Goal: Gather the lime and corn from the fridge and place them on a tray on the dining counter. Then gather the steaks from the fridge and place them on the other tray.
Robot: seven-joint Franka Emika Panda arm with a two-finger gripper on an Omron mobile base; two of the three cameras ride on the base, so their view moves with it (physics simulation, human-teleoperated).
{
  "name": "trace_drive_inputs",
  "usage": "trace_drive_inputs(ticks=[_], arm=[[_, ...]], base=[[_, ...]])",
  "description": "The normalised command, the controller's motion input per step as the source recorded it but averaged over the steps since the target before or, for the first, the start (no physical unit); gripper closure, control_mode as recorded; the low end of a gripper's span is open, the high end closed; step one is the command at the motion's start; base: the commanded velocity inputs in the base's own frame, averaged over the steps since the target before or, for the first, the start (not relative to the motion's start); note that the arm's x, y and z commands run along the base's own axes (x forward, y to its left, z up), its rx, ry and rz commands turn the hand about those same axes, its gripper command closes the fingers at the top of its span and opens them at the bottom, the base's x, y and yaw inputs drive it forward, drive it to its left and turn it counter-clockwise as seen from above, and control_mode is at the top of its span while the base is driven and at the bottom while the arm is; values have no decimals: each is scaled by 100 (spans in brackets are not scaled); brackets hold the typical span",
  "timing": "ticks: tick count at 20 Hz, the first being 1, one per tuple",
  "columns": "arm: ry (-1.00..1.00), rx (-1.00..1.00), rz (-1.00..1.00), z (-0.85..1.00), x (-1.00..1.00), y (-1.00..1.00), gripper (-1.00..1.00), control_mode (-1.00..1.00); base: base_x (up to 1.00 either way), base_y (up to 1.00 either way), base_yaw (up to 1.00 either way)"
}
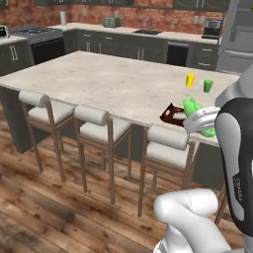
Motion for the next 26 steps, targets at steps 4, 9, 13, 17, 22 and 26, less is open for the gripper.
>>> trace_drive_inputs(ticks=[4, 9, 13, 17, 22, 26], arm=[[0, 0, 0, 0, 0, 0, 100, 100], [0, 0, 0, 0, 0, 0, 100, 100], [0, 0, 0, 0, 0, 0, 100, 100], [0, 0, 0, 0, 0, 0, 100, 100], [0, 0, 0, 0, 0, 0, 100, 100], [0, 0, 0, 0, 0, 0, 100, 100]], base=[[62, 5, -47], [56, 24, -49], [48, 33, -51], [53, 32, -50], [61, 34, -48], [76, 35, -44]])
